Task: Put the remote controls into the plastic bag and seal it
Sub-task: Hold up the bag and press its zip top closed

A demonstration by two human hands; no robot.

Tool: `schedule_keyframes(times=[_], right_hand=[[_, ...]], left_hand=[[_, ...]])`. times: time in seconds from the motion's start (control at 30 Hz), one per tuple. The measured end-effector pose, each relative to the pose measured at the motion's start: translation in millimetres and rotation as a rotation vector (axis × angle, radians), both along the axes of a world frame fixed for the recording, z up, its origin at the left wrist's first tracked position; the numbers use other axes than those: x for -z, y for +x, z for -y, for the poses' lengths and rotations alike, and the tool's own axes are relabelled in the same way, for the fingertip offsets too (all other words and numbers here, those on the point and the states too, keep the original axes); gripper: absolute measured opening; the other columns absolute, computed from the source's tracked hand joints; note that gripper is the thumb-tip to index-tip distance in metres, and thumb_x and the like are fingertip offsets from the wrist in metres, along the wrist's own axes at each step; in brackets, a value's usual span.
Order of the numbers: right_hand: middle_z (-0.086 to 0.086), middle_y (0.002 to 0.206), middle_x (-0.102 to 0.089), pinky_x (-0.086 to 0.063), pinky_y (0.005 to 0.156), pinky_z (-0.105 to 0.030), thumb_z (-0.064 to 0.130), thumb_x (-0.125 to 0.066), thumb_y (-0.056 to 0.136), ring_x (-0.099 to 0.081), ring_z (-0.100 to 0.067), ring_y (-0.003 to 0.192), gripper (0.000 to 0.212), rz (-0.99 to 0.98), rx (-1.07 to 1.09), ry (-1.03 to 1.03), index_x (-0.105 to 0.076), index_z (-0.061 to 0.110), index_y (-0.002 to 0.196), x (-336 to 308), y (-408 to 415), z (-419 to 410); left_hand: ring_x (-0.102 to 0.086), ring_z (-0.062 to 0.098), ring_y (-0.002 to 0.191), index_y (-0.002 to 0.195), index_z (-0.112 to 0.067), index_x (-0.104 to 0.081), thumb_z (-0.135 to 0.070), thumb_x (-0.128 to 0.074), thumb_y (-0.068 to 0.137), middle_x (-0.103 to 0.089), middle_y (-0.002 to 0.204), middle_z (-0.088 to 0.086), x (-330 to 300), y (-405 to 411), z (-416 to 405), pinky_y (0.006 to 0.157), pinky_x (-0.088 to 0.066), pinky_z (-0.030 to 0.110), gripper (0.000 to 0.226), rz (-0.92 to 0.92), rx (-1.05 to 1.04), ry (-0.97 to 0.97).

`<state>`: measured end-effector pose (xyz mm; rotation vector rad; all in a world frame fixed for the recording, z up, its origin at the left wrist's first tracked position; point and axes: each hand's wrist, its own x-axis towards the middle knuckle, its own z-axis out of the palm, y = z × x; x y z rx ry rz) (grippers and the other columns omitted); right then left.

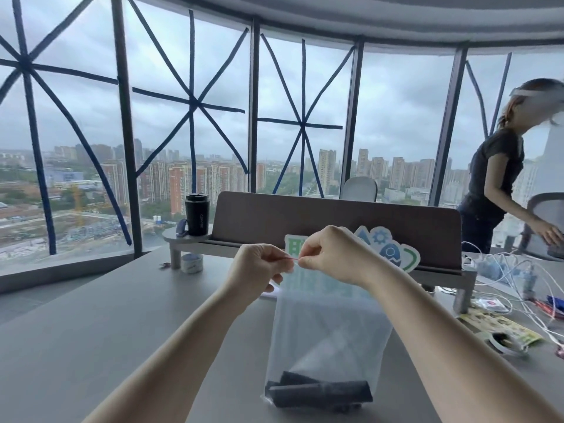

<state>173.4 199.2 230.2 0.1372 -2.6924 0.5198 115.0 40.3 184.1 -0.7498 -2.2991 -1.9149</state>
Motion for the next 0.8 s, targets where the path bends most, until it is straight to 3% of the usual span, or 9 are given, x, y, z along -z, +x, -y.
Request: schedule_keyframes(times=[0.13, 0.33, 0.43, 0.53, 0.63, 0.8], right_hand=[[0.01, 0.07, -0.068, -0.057, 0.078, -0.042, 0.037, -0.064, 0.073, -0.065, -0.013, 0.078, 0.014, 0.035, 0.002, 0.004, -0.067, 0.035, 0.059, -2, -2, 2], [0.011, 0.066, -0.06, -0.054, 0.078, -0.04, 0.029, -0.062, 0.083, -0.06, -0.015, 0.076, 0.024, 0.05, -0.016, 0.052, -0.059, 0.029, 0.059, 0, -1, 5], [0.008, 0.074, -0.062, -0.054, 0.076, -0.04, 0.03, -0.057, 0.087, -0.061, -0.021, 0.08, 0.023, 0.045, 0.001, 0.099, -0.057, 0.029, 0.064, 3, -1, 7], [0.002, 0.092, -0.069, -0.05, 0.075, -0.037, 0.033, -0.053, 0.09, -0.062, -0.024, 0.088, 0.014, 0.027, 0.026, 0.165, -0.064, 0.027, 0.081, 7, 1, 8], [0.001, 0.1, -0.071, -0.046, 0.075, -0.036, 0.036, -0.05, 0.092, -0.062, -0.026, 0.093, 0.019, -0.019, 0.076, 0.196, -0.065, 0.025, 0.09, 11, 6, 2], [0.005, 0.096, -0.068, -0.045, 0.078, -0.036, 0.032, -0.05, 0.095, -0.059, -0.021, 0.089, 0.019, -0.047, 0.123, 0.185, -0.061, 0.022, 0.084, 22, 21, -21]], left_hand=[[-0.051, 0.006, 0.045, 0.076, -0.007, -0.074, -0.006, -0.072, 0.075, -0.068, 0.059, -0.006, -1, 2, -2, 0.039, -0.041, 0.017, 0.003, -0.04, -0.009, -0.012], [-0.049, 0.004, 0.041, 0.069, -0.012, -0.072, -0.005, -0.07, 0.075, -0.068, 0.063, -0.001, -1, 4, -5, 0.038, -0.038, 0.017, 0.01, -0.059, -0.022, -0.021], [-0.046, 0.001, 0.039, 0.062, -0.017, -0.068, -0.002, -0.068, 0.076, -0.066, 0.061, -0.001, 1, 4, -7, 0.039, -0.036, 0.012, 0.02, -0.084, -0.041, -0.005], [-0.045, -0.002, 0.039, 0.06, -0.02, -0.067, -0.005, -0.067, 0.076, -0.064, 0.059, -0.006, 4, 4, -11, 0.042, -0.035, 0.009, 0.022, -0.127, -0.115, -0.027], [-0.044, 0.0, 0.041, 0.06, -0.019, -0.067, -0.007, -0.067, 0.077, -0.066, 0.062, -0.003, 7, -1, -12, 0.046, -0.036, 0.014, 0.02, -0.155, -0.185, -0.002], [-0.044, 0.007, 0.042, 0.061, -0.016, -0.068, -0.007, -0.066, 0.077, -0.061, 0.05, -0.008, 14, -12, -5, 0.049, -0.036, 0.025, 0.018, -0.145, -0.257, 0.081]])
